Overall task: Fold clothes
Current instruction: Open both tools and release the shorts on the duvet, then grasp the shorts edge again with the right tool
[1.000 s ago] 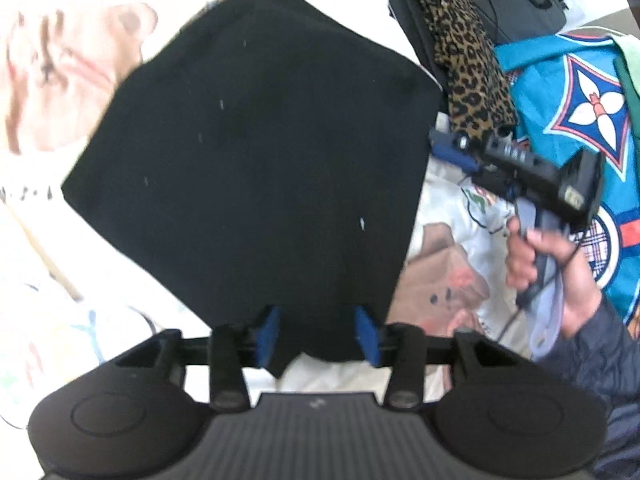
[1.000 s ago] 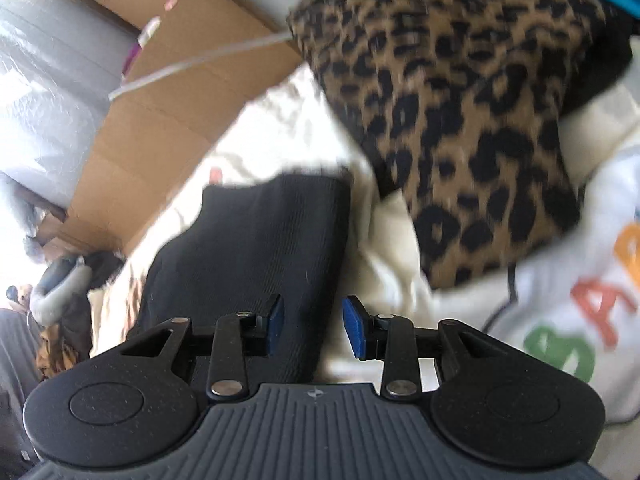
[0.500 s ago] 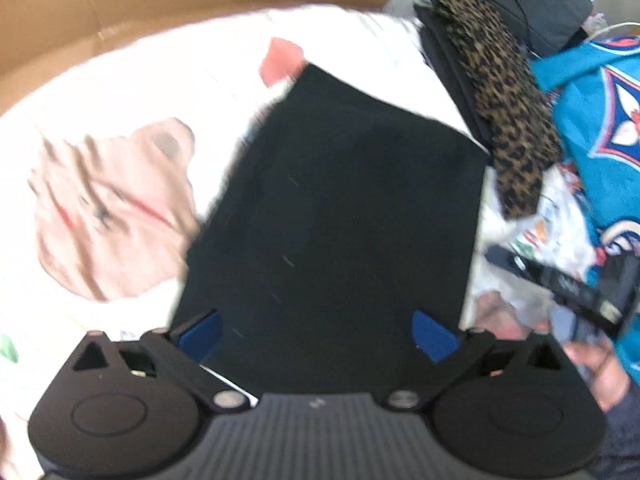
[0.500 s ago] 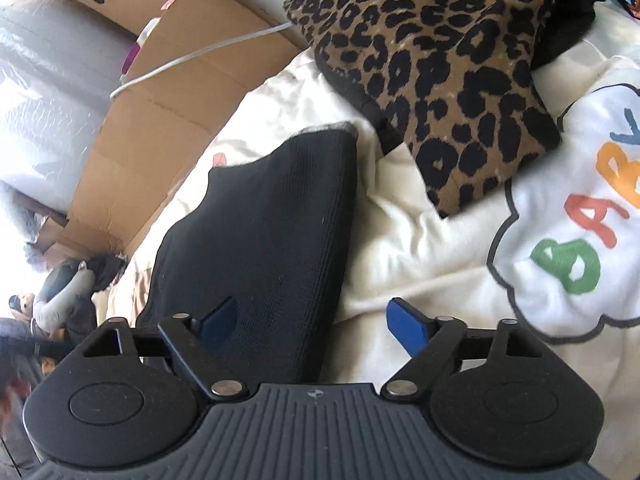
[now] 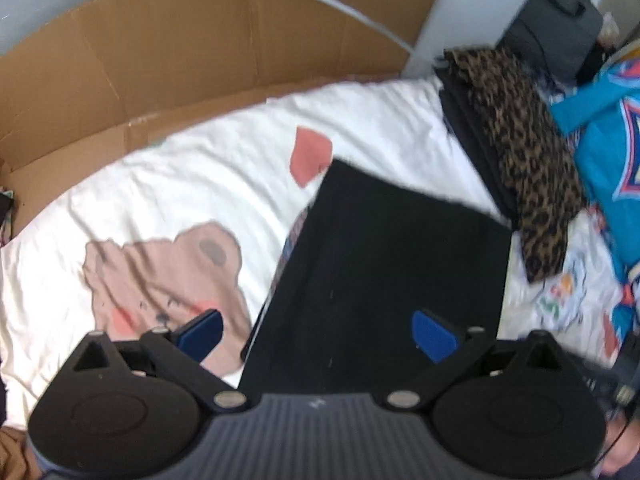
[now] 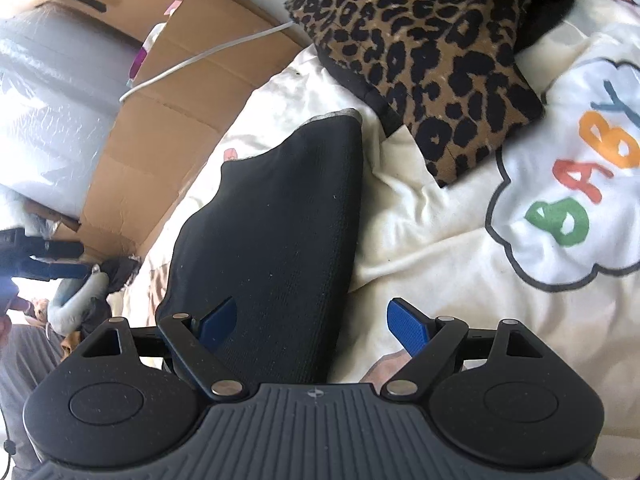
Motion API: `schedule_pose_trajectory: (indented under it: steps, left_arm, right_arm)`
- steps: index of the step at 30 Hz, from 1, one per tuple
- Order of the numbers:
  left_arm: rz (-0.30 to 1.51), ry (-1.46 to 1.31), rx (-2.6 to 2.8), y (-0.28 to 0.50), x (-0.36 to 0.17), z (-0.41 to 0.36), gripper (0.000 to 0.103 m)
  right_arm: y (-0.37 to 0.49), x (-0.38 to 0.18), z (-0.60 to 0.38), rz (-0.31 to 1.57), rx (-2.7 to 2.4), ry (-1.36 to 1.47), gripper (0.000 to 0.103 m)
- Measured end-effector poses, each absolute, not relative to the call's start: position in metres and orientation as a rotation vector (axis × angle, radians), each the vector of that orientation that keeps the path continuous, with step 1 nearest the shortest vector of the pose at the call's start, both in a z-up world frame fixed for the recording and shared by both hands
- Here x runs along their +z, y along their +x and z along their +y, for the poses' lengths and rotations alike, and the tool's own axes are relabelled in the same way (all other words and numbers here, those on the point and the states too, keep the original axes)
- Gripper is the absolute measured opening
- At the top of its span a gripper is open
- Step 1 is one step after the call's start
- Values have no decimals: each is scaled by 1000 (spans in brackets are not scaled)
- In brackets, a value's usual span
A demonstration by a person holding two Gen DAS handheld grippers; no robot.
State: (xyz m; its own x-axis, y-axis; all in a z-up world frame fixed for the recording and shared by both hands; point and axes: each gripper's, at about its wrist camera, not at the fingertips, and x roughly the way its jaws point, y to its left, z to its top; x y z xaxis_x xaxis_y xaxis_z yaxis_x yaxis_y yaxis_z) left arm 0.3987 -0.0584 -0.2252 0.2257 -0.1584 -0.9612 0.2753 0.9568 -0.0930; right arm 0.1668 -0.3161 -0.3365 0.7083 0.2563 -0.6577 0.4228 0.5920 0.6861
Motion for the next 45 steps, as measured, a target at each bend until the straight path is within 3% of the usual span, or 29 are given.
schedule_pose_trajectory:
  steps: [21, 23, 24, 25, 30, 33, 36, 41, 45]
  left_arm:
    - [1330, 63, -314, 437, -315, -50, 101]
    - [1332, 62, -334, 437, -321, -48, 100]
    - [1330, 65, -339, 436, -324, -47, 97]
    - [1321, 79, -338, 435, -326, -47, 95]
    - [1249, 61, -352, 432, -324, -40, 85]
    - [1236, 24, -372, 434, -320, -32, 85]
    - [1241, -8, -398, 437, -318, -26, 86]
    - [1264, -148, -472, 441, -329, -21, 95]
    - [1326, -159, -461, 444, -354, -18, 94]
  right_arm:
    - [173, -370, -322, 792, -21, 1022, 69]
    - [172, -372, -323, 788, -16, 1044, 53]
    - [171, -372, -323, 782, -17, 1057, 35]
    - [170, -373, -324, 776, -18, 1069, 25]
    - [167, -373, -328, 744, -16, 1091, 25]
    - [170, -372, -329, 745, -31, 1080, 27]
    - [174, -371, -329, 744, -31, 1084, 38]
    - [179, -376, -326, 762, -31, 1078, 38]
    - [181, -382, -327, 777, -36, 1095, 37]
